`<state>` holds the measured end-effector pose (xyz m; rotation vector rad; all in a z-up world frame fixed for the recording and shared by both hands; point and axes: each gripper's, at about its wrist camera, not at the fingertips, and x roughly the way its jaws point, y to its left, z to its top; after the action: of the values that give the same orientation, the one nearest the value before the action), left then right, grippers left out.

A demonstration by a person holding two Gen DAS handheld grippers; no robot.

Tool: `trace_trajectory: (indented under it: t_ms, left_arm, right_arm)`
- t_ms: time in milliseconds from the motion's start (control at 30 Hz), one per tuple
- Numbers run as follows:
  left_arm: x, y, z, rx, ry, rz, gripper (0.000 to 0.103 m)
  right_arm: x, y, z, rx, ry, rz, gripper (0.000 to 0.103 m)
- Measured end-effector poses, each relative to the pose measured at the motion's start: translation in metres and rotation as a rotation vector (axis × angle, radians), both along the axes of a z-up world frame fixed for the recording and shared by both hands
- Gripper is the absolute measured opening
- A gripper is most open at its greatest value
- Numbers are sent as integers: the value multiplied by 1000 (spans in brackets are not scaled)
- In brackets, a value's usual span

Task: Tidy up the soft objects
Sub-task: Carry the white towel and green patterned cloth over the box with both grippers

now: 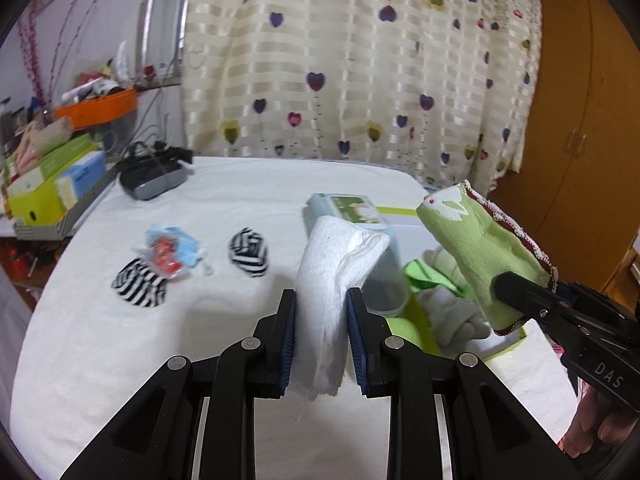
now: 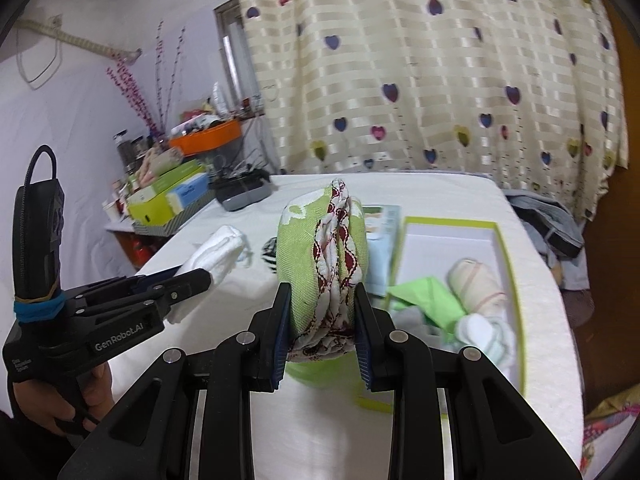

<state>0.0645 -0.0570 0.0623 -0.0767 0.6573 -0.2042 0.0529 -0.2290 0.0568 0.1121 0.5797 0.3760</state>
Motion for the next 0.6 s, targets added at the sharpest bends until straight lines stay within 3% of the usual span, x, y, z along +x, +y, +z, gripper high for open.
trace_trajectory:
  t_ms: [267, 600]
  left_arm:
    - [6, -39, 3, -16, -2, -77, 23]
    - [0, -94, -12, -8, 48, -200, 23]
  right_arm:
    - [-3, -46, -4, 10, 10, -98, 29]
    - [-19, -90, -24, 17, 62, -183, 29]
